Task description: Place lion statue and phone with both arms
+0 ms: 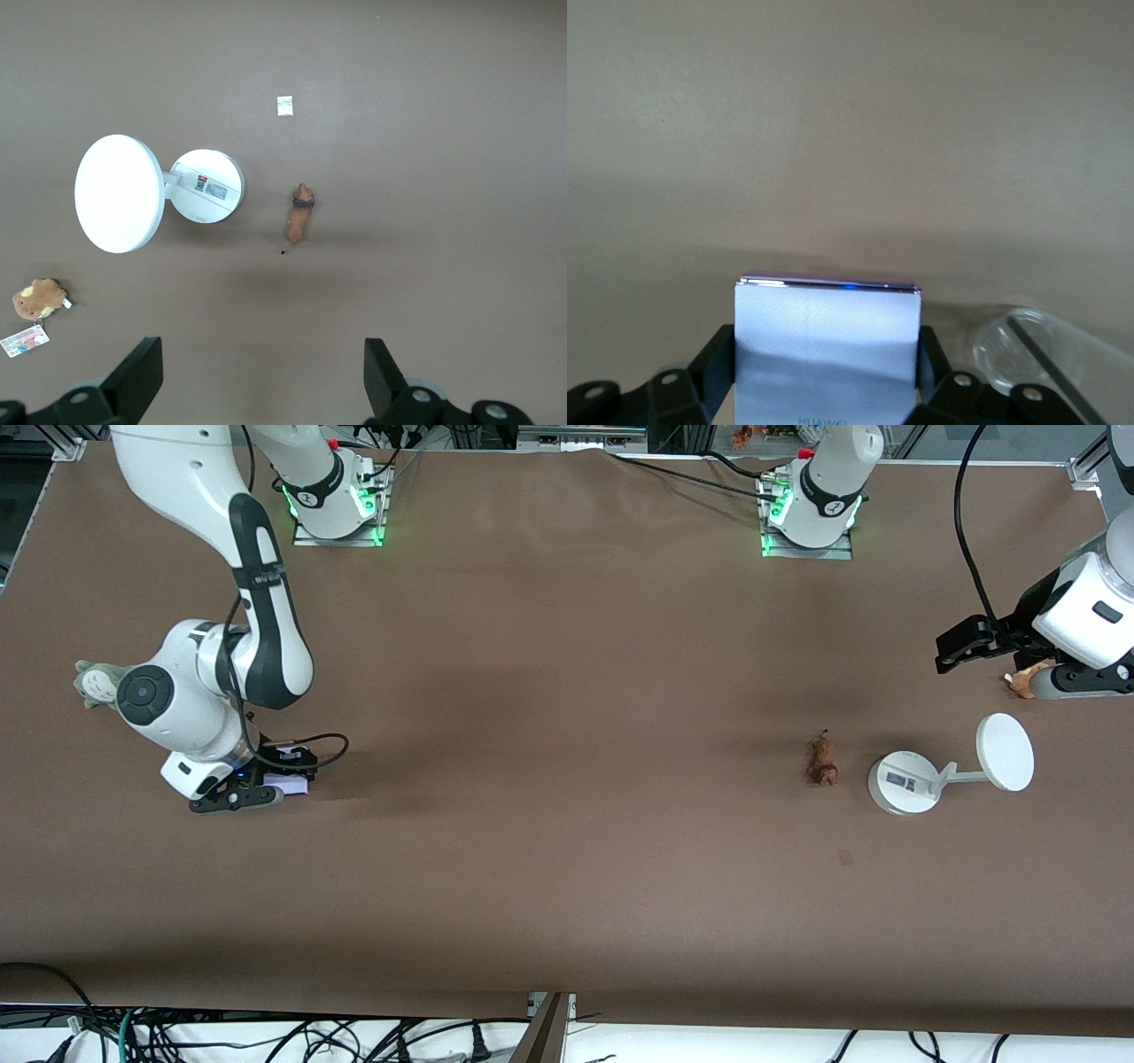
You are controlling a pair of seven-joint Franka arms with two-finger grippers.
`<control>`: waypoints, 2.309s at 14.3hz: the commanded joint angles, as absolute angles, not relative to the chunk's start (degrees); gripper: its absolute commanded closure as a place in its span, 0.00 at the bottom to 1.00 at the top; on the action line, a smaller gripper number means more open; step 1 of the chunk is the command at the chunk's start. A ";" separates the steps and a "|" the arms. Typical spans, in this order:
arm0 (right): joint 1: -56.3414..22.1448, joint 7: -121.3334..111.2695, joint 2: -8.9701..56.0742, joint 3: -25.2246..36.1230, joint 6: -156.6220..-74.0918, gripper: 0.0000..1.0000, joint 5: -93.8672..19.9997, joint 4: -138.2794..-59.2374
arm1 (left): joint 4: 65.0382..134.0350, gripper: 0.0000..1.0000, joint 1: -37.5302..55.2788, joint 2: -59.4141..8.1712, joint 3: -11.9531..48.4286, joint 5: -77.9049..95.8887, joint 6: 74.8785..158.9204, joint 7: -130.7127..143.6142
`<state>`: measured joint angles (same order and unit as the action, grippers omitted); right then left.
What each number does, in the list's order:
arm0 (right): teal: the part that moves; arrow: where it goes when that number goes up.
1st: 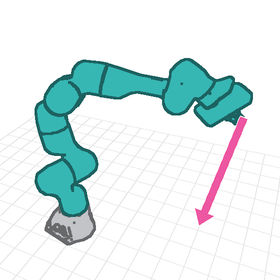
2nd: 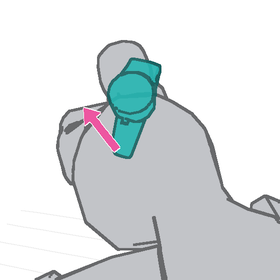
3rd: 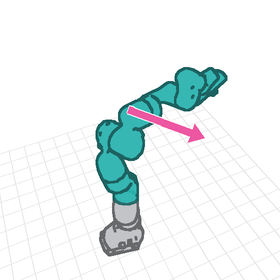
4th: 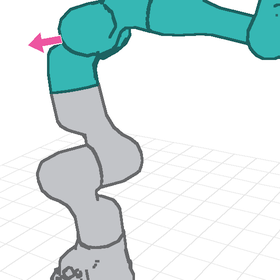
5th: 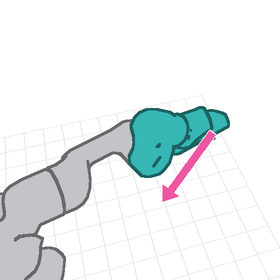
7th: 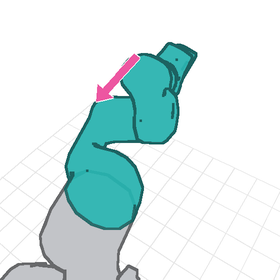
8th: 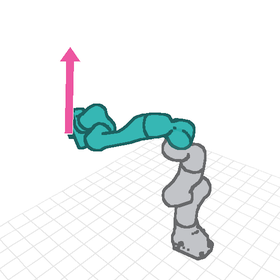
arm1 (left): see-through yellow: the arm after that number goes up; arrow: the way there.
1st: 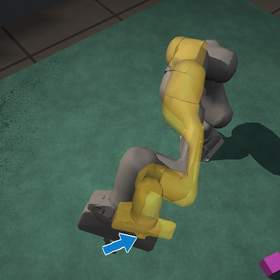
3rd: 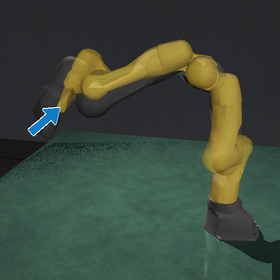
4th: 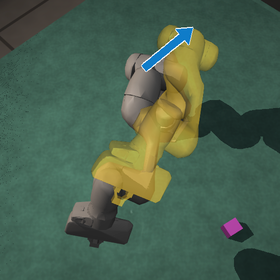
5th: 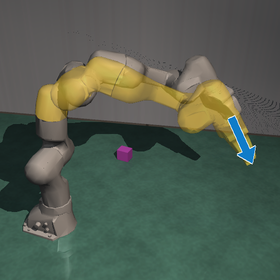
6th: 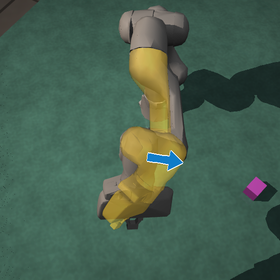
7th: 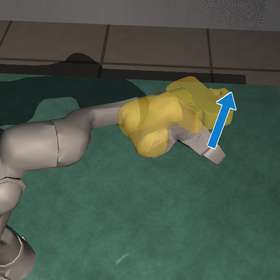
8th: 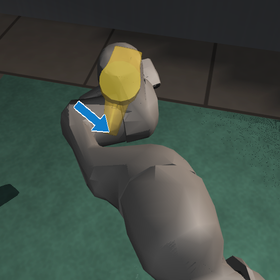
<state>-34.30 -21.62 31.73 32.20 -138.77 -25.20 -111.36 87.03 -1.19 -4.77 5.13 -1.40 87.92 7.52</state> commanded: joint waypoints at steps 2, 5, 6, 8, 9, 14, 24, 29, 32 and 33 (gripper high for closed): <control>-34.37 -28.99 34.36 32.08 -140.89 0.70 -36.19 -112.24 | 87.36 0.00 -0.97 -3.69 5.01 -0.09 87.45 8.00; -34.45 -31.64 36.38 31.99 -142.99 0.70 -39.11 -112.24 | 87.19 0.00 -0.97 -3.78 5.01 -0.09 87.36 8.00; -34.45 -31.64 36.65 31.99 -143.26 0.70 -39.11 -112.24 | 87.19 0.00 -0.97 -3.78 5.01 -0.09 87.36 7.91; -34.45 -31.64 37.00 31.73 -143.79 0.57 -39.11 -112.15 | 87.19 0.00 -0.97 -3.78 5.01 -0.09 87.36 7.91; -34.37 -31.64 37.09 31.73 -143.79 0.45 -39.11 -112.15 | 87.19 0.00 -0.97 -3.78 5.01 -0.09 87.36 7.91; -34.37 -31.55 37.09 31.73 -143.70 0.01 -39.20 -111.89 | 87.19 0.00 -0.97 -3.78 5.01 -0.09 87.36 7.91; -36.12 -29.62 28.13 37.86 -125.19 0.01 -36.23 -108.73 | 87.19 0.00 -0.97 -3.69 5.01 -0.09 87.01 7.91; -36.83 -23.31 25.58 44.29 -101.56 0.01 -26.83 -95.92 | 87.19 0.00 -0.97 -3.78 5.01 -0.09 87.01 7.91; -36.74 -18.30 25.58 45.52 -87.67 0.01 -21.99 -84.50 | 87.19 0.00 -1.05 -3.78 4.92 -0.09 86.92 7.91; -36.74 -16.89 25.58 45.61 -84.23 0.01 -20.84 -81.42 | 87.19 0.00 -1.05 -3.78 4.92 -0.09 86.92 7.91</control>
